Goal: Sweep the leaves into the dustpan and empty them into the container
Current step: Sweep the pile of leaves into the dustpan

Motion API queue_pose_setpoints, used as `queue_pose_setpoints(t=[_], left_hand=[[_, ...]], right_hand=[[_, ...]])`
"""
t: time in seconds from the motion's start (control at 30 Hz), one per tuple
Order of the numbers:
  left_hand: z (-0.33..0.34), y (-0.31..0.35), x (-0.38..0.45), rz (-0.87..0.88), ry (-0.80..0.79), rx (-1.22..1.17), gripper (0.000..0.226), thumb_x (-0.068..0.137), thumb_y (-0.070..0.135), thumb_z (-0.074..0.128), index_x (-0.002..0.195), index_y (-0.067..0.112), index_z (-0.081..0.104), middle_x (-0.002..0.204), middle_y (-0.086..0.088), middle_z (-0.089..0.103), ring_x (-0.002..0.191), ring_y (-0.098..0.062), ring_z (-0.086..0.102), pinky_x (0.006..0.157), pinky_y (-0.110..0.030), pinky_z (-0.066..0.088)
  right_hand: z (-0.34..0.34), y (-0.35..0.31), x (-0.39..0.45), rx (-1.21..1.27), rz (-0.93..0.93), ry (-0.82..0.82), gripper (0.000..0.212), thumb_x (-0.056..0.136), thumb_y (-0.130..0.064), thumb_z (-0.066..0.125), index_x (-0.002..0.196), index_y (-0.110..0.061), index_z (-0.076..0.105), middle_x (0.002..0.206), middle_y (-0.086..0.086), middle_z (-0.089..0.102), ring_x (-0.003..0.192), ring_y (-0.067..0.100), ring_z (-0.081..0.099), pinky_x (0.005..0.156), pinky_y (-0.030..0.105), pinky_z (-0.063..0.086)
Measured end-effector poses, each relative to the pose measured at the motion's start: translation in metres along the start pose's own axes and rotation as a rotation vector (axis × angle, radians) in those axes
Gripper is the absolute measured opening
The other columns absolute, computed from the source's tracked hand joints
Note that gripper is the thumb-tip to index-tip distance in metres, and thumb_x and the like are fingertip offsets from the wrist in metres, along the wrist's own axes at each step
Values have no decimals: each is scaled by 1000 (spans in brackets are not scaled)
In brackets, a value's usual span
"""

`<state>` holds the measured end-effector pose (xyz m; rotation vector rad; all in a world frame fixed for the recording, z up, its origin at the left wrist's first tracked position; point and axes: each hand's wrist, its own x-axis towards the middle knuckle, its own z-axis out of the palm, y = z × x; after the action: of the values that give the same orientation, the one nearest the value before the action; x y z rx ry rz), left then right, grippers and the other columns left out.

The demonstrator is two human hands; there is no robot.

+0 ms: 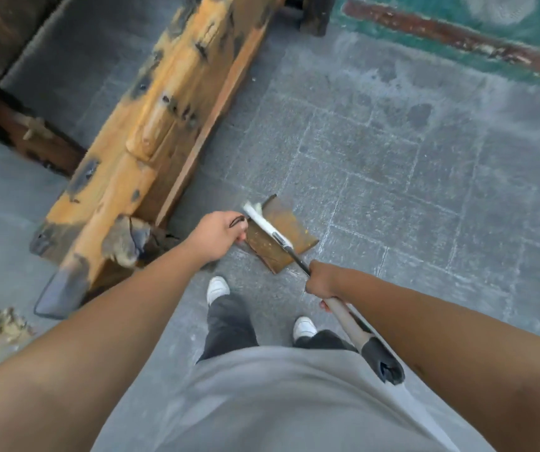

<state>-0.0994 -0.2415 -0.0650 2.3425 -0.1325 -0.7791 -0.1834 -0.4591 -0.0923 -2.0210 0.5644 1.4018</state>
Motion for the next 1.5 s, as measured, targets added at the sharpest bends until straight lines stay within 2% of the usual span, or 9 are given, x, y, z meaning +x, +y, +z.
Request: queue_pose_setpoints(t=[0.17, 0.33, 0.5, 0.87, 0.97, 1.03, 1.1, 1.33, 1.5], left_hand=[[28, -13, -56, -122, 123, -158, 31, 94, 22, 51, 70, 8, 64, 71, -6, 69, 69, -23, 64, 67, -33, 49], [55, -41, -126, -244, 187, -264, 30, 95, 22, 50, 72, 8, 62, 67, -3, 65, 45, -1, 49, 45, -12, 36], [72, -93, -210, -317, 225, -332, 32, 95, 22, 50, 68, 12, 61, 74, -9, 70, 59, -20, 58, 56, -29, 44], [78, -252, -424, -513, 560, -681, 33, 94, 17, 51, 62, 14, 57, 61, -6, 62, 57, -19, 55, 59, -29, 42], [72, -292, -489, -557, 657, -746, 34, 95, 16, 51, 61, 15, 56, 61, -6, 60, 56, -18, 51, 58, -28, 40], [66, -321, -528, -597, 722, -800, 33, 95, 18, 52, 63, 16, 56, 62, -7, 60, 60, -19, 52, 58, -29, 39], [59, -347, -559, -628, 782, -837, 32, 95, 18, 53, 63, 16, 55, 62, -6, 59, 61, -20, 52, 57, -29, 38], [28, -433, -621, -760, 933, -918, 27, 95, 19, 52, 69, 13, 54, 64, -4, 59, 71, -22, 59, 58, -28, 39], [-14, -515, -628, -867, 996, -905, 32, 93, 23, 54, 61, 17, 54, 60, -4, 59, 73, -24, 62, 58, -29, 36]], right_hand=[[18, 18, -21, -244, -27, -53, 26, 94, -2, 39, 120, 3, 45, 81, 19, 52, 58, 26, 56, 52, 35, 49], [63, 12, -41, -503, -67, -124, 36, 96, 0, 39, 130, 9, 45, 73, 17, 54, 70, 31, 59, 64, 37, 52], [123, 3, -64, -728, -125, -147, 33, 95, 2, 41, 126, 6, 46, 71, 14, 50, 57, 25, 53, 46, 30, 44], [333, -71, -120, -1355, -298, -215, 33, 91, -2, 50, 123, 2, 57, 71, 6, 49, 64, 21, 54, 43, 24, 40], [401, -98, -148, -1506, -340, -213, 24, 90, -2, 55, 113, -4, 56, 88, 9, 59, 71, 22, 59, 34, 17, 37], [444, -116, -167, -1585, -405, -203, 12, 90, -3, 57, 96, -11, 51, 118, 14, 63, 104, 28, 63, 50, 18, 47], [477, -136, -182, -1570, -472, -169, 10, 91, -5, 55, 99, -11, 55, 126, 16, 61, 113, 29, 61, 73, 28, 50], [559, -229, -178, -1524, -587, -99, 44, 82, -1, 60, 125, -5, 56, 118, 15, 64, 104, 30, 64, 72, 30, 50], [594, -326, -149, -1286, -556, -147, 37, 87, 4, 42, 124, -4, 43, 93, 22, 62, 66, 32, 66, 42, 31, 48]])
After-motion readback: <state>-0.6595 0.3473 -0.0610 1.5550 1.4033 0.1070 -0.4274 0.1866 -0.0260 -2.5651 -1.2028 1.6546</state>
